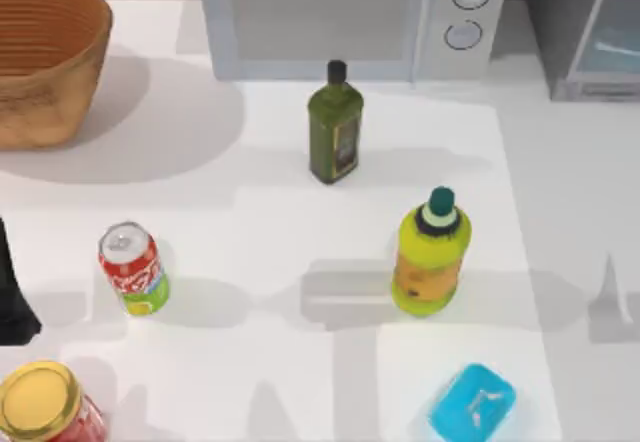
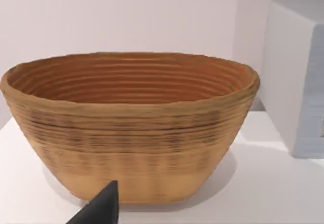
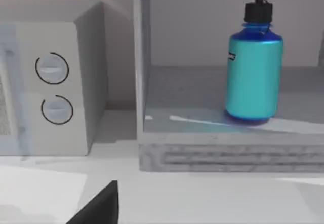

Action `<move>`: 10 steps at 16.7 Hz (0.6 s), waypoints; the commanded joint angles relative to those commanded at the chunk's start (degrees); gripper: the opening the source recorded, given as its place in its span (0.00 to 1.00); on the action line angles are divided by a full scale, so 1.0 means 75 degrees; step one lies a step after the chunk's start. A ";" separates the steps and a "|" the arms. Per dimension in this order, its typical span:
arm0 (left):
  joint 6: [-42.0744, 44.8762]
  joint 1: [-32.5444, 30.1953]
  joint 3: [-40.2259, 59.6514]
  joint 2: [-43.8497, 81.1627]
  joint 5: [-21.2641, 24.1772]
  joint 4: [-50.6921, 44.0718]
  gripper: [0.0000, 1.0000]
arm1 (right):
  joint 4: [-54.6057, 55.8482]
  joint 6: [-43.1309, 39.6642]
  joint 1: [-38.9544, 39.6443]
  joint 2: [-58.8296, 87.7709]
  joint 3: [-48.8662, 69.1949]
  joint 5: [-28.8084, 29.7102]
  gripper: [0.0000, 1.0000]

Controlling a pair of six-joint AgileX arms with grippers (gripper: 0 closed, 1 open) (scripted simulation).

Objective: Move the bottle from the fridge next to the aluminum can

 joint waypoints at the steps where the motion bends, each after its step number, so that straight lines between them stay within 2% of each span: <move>1: 0.0000 0.0000 0.0000 0.0000 0.0000 0.0000 1.00 | 0.0000 0.0000 0.0000 0.0000 0.0000 0.0000 1.00; 5: 0.0000 0.0000 0.0000 0.0000 0.0000 0.0000 1.00 | 0.0376 -0.0005 -0.0094 0.0475 0.0331 -0.0038 1.00; 10: 0.0000 0.0000 0.0000 0.0000 0.0000 0.0000 1.00 | 0.1898 -0.0008 -0.0416 0.2891 0.1662 -0.0283 1.00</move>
